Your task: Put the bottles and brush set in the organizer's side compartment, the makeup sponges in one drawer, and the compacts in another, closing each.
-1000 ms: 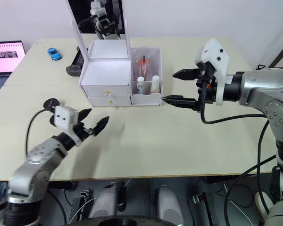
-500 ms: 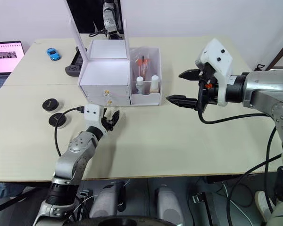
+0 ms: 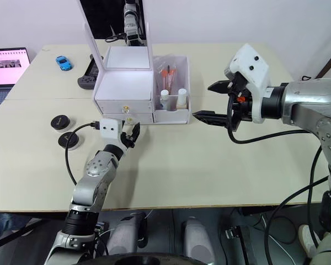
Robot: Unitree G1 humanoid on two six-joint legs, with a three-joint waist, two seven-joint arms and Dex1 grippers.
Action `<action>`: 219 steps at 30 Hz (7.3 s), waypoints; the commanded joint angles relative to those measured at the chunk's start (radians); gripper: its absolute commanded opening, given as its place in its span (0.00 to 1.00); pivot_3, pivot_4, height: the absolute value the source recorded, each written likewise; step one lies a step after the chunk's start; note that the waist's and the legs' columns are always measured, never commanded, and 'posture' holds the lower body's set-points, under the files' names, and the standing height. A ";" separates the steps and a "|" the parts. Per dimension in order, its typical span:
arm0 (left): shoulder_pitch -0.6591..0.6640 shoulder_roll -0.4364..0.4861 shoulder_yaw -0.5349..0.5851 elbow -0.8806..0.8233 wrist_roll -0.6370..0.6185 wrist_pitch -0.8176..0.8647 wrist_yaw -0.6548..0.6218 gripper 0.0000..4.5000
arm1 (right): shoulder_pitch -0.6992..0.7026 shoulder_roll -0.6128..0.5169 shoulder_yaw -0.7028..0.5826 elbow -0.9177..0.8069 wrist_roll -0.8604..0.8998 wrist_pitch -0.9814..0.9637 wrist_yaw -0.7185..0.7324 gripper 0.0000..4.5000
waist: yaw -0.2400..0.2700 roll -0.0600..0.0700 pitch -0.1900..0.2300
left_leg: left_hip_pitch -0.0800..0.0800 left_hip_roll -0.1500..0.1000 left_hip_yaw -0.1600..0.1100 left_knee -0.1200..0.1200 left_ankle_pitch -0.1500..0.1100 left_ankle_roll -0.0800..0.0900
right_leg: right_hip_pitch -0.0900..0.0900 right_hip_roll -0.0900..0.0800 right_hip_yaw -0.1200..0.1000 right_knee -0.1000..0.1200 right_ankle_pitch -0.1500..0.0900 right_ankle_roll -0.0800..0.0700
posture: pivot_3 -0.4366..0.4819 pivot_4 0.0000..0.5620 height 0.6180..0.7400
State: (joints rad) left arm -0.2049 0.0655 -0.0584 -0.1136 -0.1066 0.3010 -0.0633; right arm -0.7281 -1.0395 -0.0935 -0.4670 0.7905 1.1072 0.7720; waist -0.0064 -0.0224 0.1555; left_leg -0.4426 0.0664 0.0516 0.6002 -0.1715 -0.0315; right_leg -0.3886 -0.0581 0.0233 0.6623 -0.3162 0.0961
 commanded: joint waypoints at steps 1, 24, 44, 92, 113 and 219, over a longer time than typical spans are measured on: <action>-0.024 -0.002 -0.003 -0.004 0.021 -0.022 -0.002 0.26 | -0.032 -0.004 -0.014 -0.018 -0.002 -0.007 -0.002 1.00 | 0.001 0.000 0.000 | 0.000 0.000 0.000 0.000 0.000 0.000 | 0.000 0.000 0.000 0.000 0.000 0.000 | 0.48 0.27 1.00; -0.002 -0.021 -0.004 -0.087 0.025 0.030 -0.030 0.65 | -0.021 0.024 -0.008 -0.009 -0.019 -0.020 0.000 1.00 | 0.018 0.001 0.000 | 0.000 0.000 0.000 0.000 0.000 0.000 | 0.000 0.000 0.000 0.000 0.000 0.000 | 0.48 0.27 1.00; -0.043 -0.052 0.005 -0.009 0.038 0.042 -0.005 0.01 | -0.028 0.017 -0.021 -0.015 -0.021 -0.007 -0.004 1.00 | 0.020 0.001 0.000 | 0.000 0.000 0.000 0.001 0.000 0.000 | 0.001 0.000 0.000 0.000 0.000 -0.001 | 0.48 0.27 1.00; 0.110 0.029 -0.051 -0.184 0.076 0.034 -0.076 0.06 | -0.045 0.052 0.008 -0.017 -0.030 0.002 -0.005 1.00 | 0.016 0.001 0.000 | 0.000 0.000 0.000 -0.001 0.000 0.000 | -0.001 -0.001 0.000 -0.001 -0.001 -0.002 | 0.48 0.27 1.00; 0.424 0.088 -0.086 -0.582 0.072 0.278 -0.080 0.06 | -0.044 0.096 0.055 0.023 -0.039 -0.022 0.029 1.00 | 0.013 0.001 0.000 | 0.000 0.000 0.001 -0.002 0.000 0.000 | -0.001 -0.004 0.001 -0.006 -0.002 -0.005 | 0.48 0.27 1.00; 0.228 0.487 0.456 -0.003 -0.337 0.187 -0.476 0.99 | -0.180 0.201 0.161 0.102 -0.159 -0.185 0.239 1.00 | -0.010 0.007 0.004 | 0.000 -0.001 -0.001 -0.005 0.000 -0.001 | 0.015 -0.037 -0.044 -0.013 -0.005 -0.003 | 0.48 0.27 1.00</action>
State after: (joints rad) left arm 0.0504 0.5496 0.4015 -0.1240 -0.4530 0.4934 -0.5579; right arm -0.8894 -0.8261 0.1097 -0.3317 0.6172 0.9190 1.0204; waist -0.0166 -0.0153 0.1599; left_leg -0.4423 0.0658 0.0507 0.5952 -0.1712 -0.0323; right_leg -0.3741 -0.0945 -0.0207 0.6498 -0.3214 0.0928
